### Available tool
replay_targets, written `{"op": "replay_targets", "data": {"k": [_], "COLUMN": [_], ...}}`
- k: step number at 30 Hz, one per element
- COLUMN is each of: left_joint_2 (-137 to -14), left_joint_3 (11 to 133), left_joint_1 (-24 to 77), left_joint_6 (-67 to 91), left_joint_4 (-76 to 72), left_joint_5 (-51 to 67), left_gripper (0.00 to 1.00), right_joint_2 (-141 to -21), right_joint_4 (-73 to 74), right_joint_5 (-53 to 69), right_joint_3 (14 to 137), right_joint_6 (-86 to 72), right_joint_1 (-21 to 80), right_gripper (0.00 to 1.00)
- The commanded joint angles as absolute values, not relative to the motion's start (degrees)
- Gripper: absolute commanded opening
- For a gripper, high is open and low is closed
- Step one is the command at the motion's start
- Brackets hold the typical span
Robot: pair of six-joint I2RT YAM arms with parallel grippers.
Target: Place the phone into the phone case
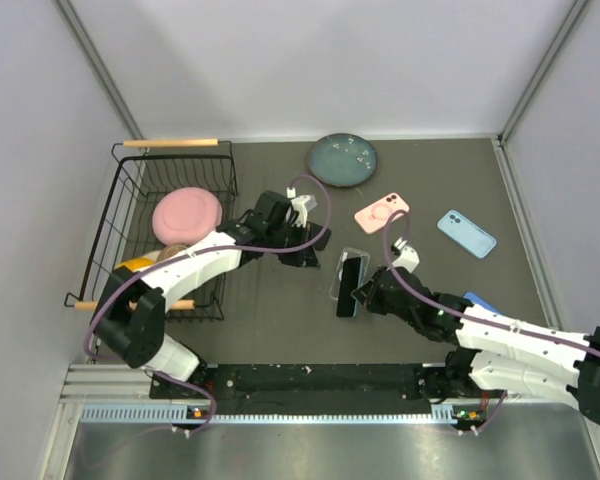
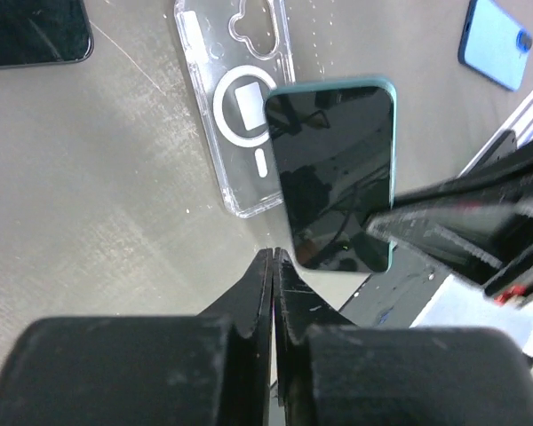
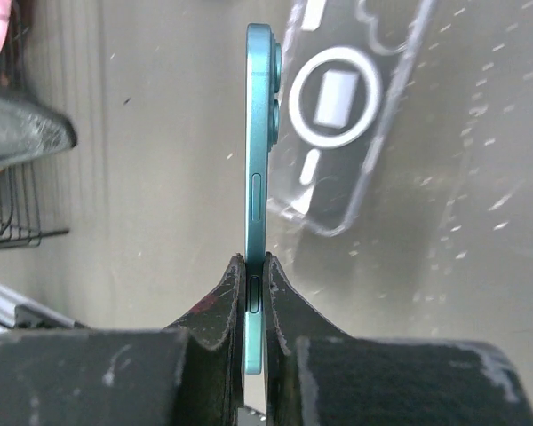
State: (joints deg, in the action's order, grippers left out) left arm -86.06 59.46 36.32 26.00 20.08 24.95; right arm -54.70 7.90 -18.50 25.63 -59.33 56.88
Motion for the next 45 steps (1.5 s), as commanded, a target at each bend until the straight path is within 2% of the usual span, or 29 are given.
{"op": "replay_targets", "data": {"k": [1, 10, 21, 26, 32, 35, 39, 45], "left_joint_2": [-88.06, -96.58, -103.35, -103.62, -97.48, -94.22, -94.12, -96.15], "left_joint_3": [59.50, 58.27, 56.52, 53.35, 46.59, 45.44, 50.78, 53.69], "left_joint_1": [36.12, 38.32, 43.41, 45.17, 47.37, 47.37, 46.76, 44.91], "left_joint_6": [22.68, 24.78, 29.18, 31.28, 36.29, 37.53, 33.93, 32.78], "left_joint_4": [16.62, 8.71, 1.78, -1.49, -7.28, -6.08, 2.60, 3.86], "left_joint_5": [27.06, 23.38, 20.39, 21.18, 21.80, 20.75, 12.85, 12.49], "left_gripper": [0.00, 0.00, 0.00, 0.00, 0.00, 0.00, 0.00, 0.00], "right_joint_2": [-52.29, -56.25, -61.51, -65.47, -66.09, -68.10, -69.08, -68.82], "right_joint_4": [10.36, 10.46, 1.60, -1.41, -5.26, -5.45, -6.68, -5.36], "right_joint_5": [-16.71, -11.09, -0.18, 4.04, 4.83, 6.59, 7.99, 8.26], "right_joint_3": [30.23, 33.05, 31.47, 30.67, 27.51, 27.34, 26.19, 25.49], "right_joint_6": [-55.99, -54.32, -51.86, -50.28, -48.43, -47.73, -48.16, -47.37], "right_joint_1": [51.25, 42.82, 35.33, 33.40, 30.94, 30.50, 30.15, 29.88], "right_gripper": [0.00, 0.00, 0.00, 0.00, 0.00, 0.00, 0.00, 0.00]}}
